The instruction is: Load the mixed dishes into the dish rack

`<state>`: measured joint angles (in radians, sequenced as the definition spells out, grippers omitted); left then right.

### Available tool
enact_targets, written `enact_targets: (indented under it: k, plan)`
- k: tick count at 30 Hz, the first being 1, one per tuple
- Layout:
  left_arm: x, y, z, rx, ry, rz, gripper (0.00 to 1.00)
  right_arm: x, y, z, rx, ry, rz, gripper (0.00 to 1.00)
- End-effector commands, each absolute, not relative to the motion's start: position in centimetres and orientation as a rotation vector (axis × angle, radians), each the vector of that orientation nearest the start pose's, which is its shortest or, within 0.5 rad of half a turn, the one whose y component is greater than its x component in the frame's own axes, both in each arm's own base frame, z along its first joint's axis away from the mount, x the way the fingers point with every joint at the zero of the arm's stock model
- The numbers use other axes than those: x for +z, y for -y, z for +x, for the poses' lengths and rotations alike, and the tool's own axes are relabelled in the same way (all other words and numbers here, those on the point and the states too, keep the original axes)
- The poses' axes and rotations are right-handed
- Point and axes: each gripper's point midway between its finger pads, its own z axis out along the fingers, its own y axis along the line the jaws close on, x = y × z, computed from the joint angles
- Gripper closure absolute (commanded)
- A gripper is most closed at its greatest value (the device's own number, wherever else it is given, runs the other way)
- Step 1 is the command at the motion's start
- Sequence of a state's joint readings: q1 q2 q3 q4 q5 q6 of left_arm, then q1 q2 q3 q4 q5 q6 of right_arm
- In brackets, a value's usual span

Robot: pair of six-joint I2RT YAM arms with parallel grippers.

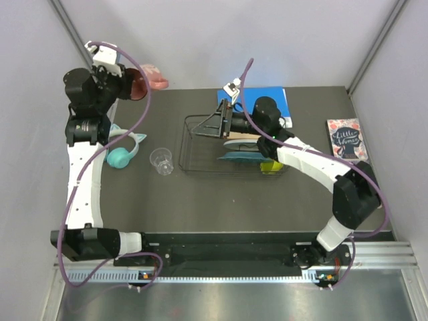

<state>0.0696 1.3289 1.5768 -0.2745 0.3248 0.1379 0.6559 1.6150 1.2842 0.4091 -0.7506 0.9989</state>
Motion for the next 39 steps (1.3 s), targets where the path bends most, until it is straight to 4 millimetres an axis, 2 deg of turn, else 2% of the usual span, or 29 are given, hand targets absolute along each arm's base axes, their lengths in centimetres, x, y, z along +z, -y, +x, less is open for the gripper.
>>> enact_targets:
  k: [1, 2, 3, 4, 5, 6, 8, 9, 11, 15, 19, 21, 22, 26, 30, 39]
  plan:
    - [49.2, 4.5, 39.2, -0.155, -1.357, 0.415, 1.0, 40.3, -39.6, 23.2, 2.178, -1.598, -0.477, 0.0]
    - [49.5, 4.7, 38.5, -0.168, -1.327, 0.413, 1.0, 42.1, -38.8, 22.2, 2.233, -1.45, -0.533, 0.0]
    - [50.4, 5.0, 37.3, -0.159, -1.238, 0.42, 1.0, 41.6, -38.8, 21.9, 2.289, -1.442, -0.533, 0.0]
    - [50.5, 5.5, 36.6, -0.172, -1.195, 0.434, 1.0, 42.3, -38.4, 21.3, 2.386, -1.445, -0.505, 0.0]
    - [50.5, 5.9, 35.9, -0.176, -1.156, 0.454, 1.0, 43.2, -37.5, 20.3, 2.416, -1.332, -0.568, 0.0]
    - [49.6, 6.2, 34.8, -0.184, -1.126, 0.47, 1.0, 43.0, -37.5, 20.3, 2.449, -1.323, -0.575, 0.0]
    - [51.3, 7.1, 32.2, -0.176, -0.989, 0.519, 1.0, 43.6, -37.1, 19.7, 2.492, -1.291, -0.612, 0.0]
    - [50.3, 7.3, 32.0, -0.184, -0.982, 0.523, 1.0, 43.4, -37.5, 19.7, 2.487, -1.317, -0.64, 0.0]
    - [51.4, 7.9, 30.3, -0.14, -0.88, 0.574, 1.0, 42.6, -38.5, 20.6, 2.469, -1.392, -0.612, 0.0]
    - [51.0, 9.0, 29.5, -0.111, -0.828, 0.639, 1.0, 42.0, -39.7, 21.0, 2.481, -1.437, -0.607, 0.0]
    - [50.7, 9.9, 28.7, -0.091, -0.779, 0.701, 1.0, 41.1, -41.0, 22.5, 2.426, -1.505, -0.557, 0.0]
    - [50.1, 10.0, 28.5, -0.065, -0.77, 0.73, 1.0, 41.5, -41.4, 23.0, 2.392, -1.506, -0.546, 0.0]
    - [49.9, 10.8, 28.3, -0.078, -0.76, 0.746, 1.0, 41.5, -41.6, 23.4, 2.367, -1.514, -0.54, 0.0]
    - [49.3, 11.7, 27.9, -0.096, -0.756, 0.754, 1.0, 41.8, -42.5, 24.7, 2.346, -1.503, -0.507, 0.0]
    - [48.9, 12.2, 28.0, -0.102, -0.764, 0.745, 1.0, 42.5, -43.1, 24.4, 2.419, -1.459, -0.507, 0.03]
    - [48.5, 12.8, 28.7, -0.112, -0.781, 0.733, 1.0, 42.4, -45.1, 22.5, 2.477, -1.464, -0.558, 0.25]
